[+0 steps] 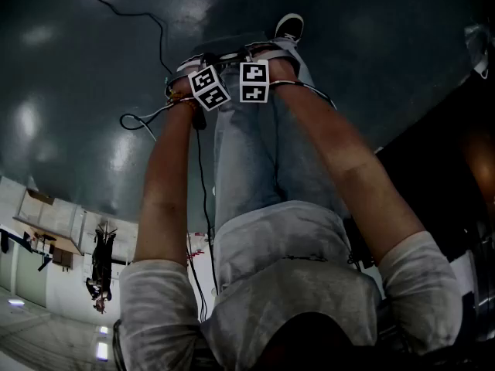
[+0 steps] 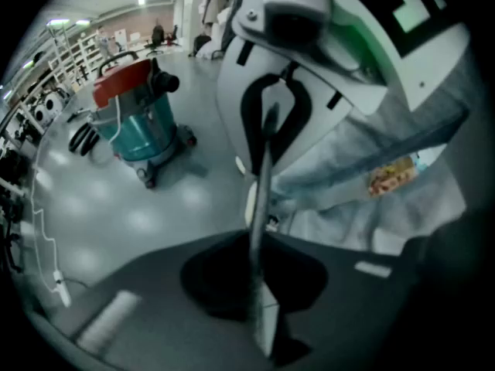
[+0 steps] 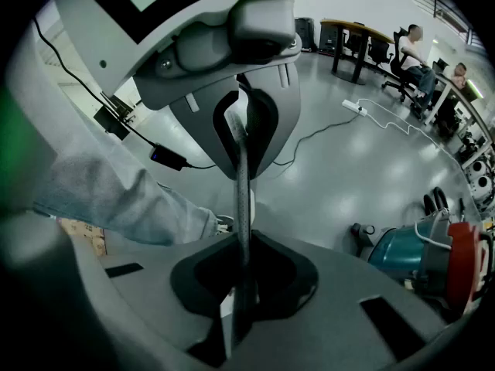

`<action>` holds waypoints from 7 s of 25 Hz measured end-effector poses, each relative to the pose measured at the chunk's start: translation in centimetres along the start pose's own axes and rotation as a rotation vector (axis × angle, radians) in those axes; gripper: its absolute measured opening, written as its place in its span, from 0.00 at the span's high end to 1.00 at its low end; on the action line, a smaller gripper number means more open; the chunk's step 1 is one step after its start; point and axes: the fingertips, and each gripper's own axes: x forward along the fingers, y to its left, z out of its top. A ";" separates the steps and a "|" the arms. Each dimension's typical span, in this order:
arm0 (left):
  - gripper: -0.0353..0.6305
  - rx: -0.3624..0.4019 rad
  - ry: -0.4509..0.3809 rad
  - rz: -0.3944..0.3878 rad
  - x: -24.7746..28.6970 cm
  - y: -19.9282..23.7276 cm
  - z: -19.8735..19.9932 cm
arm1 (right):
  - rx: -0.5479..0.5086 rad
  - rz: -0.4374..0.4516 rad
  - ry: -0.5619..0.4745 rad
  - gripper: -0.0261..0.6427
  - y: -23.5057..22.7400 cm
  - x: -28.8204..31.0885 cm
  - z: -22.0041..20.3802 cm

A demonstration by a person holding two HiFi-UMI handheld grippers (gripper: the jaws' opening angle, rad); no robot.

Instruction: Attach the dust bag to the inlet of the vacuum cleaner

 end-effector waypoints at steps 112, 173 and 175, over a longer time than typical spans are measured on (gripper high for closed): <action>0.91 0.419 0.016 0.107 3.4 24.3 35.8 | 0.386 -0.316 -0.019 0.91 -28.7 -8.7 -29.4; 0.91 0.286 -0.036 0.127 2.5 25.9 36.5 | 0.348 -0.320 -0.002 0.90 -30.6 -10.9 -29.6; 0.89 0.270 -0.032 0.124 2.4 25.8 36.3 | 0.377 -0.318 -0.023 0.90 -30.6 -11.4 -29.5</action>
